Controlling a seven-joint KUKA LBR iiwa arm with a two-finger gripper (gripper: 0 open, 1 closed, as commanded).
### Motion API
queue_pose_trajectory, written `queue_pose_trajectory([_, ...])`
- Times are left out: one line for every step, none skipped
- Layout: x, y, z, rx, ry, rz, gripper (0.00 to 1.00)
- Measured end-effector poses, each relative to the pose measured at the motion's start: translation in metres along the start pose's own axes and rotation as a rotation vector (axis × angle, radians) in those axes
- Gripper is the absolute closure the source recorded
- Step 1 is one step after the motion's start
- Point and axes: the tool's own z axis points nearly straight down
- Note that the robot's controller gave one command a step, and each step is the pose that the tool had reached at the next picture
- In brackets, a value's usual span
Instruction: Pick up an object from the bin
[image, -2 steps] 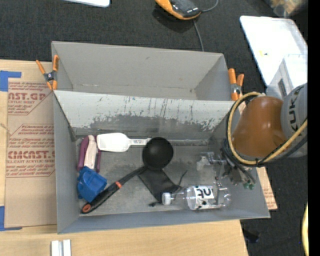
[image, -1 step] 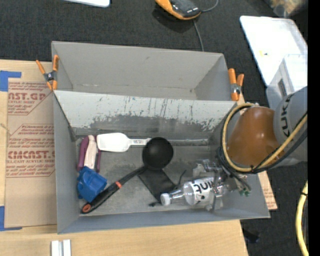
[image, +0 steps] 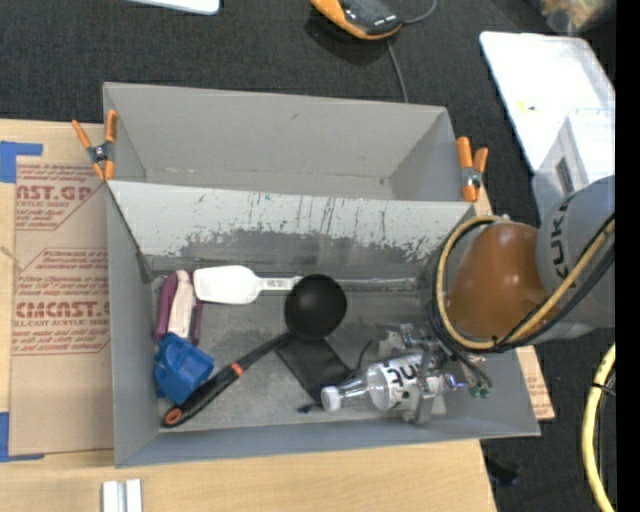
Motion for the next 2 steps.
queue_pose_trajectory([-0.0015, -0.0038, 0.0049, 0.004, -0.008, -0.021, 0.0])
queue_pose_trajectory([-0.0013, -0.0011, 0.0055, 0.002, -0.007, 0.051, 0.0])
